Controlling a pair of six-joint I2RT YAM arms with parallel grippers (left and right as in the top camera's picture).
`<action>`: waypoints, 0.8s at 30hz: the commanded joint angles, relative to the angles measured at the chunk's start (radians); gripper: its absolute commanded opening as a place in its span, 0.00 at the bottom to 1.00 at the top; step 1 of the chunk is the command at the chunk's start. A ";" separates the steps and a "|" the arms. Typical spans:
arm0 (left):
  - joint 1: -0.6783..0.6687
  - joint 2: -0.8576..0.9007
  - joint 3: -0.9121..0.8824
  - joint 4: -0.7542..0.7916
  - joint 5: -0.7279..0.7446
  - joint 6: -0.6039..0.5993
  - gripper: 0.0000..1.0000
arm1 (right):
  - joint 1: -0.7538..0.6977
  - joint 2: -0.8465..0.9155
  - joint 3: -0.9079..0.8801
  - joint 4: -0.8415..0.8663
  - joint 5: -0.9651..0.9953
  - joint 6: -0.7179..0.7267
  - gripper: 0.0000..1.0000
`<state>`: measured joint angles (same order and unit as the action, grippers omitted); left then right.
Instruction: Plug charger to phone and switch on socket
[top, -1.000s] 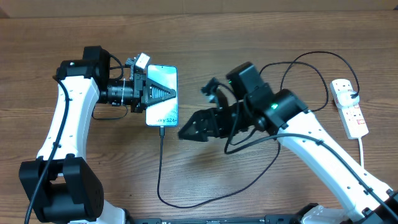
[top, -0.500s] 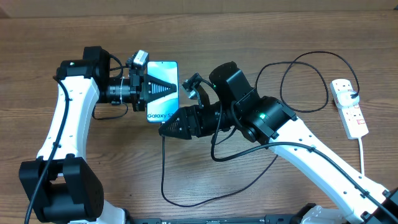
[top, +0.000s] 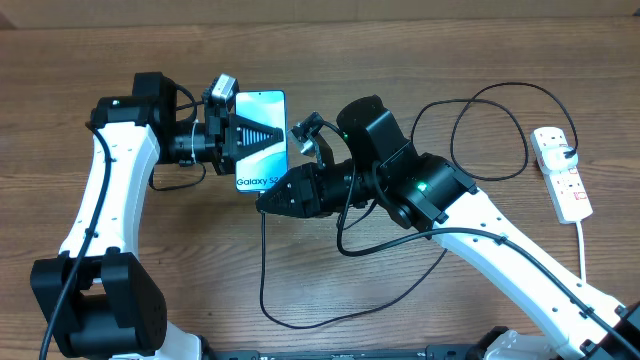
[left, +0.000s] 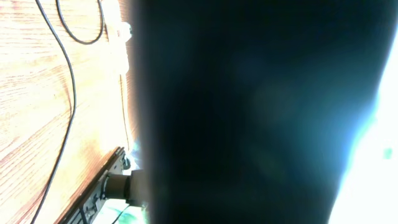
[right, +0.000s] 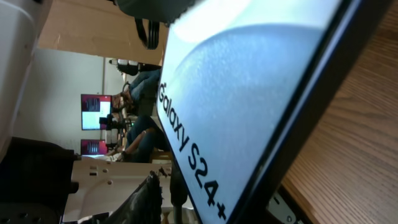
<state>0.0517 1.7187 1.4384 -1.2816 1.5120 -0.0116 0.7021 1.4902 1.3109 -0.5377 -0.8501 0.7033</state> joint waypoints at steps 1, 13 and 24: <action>-0.006 -0.019 0.004 0.027 0.060 -0.043 0.04 | 0.006 -0.002 0.018 0.010 -0.008 0.008 0.31; -0.006 -0.019 0.004 0.119 0.060 -0.162 0.05 | 0.006 -0.002 0.018 0.023 -0.008 0.008 0.26; -0.006 -0.019 0.004 0.119 0.060 -0.191 0.04 | 0.006 -0.002 0.018 0.066 -0.008 0.005 0.22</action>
<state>0.0521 1.7187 1.4384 -1.1618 1.5162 -0.1818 0.7021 1.4902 1.3109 -0.4866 -0.8574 0.7109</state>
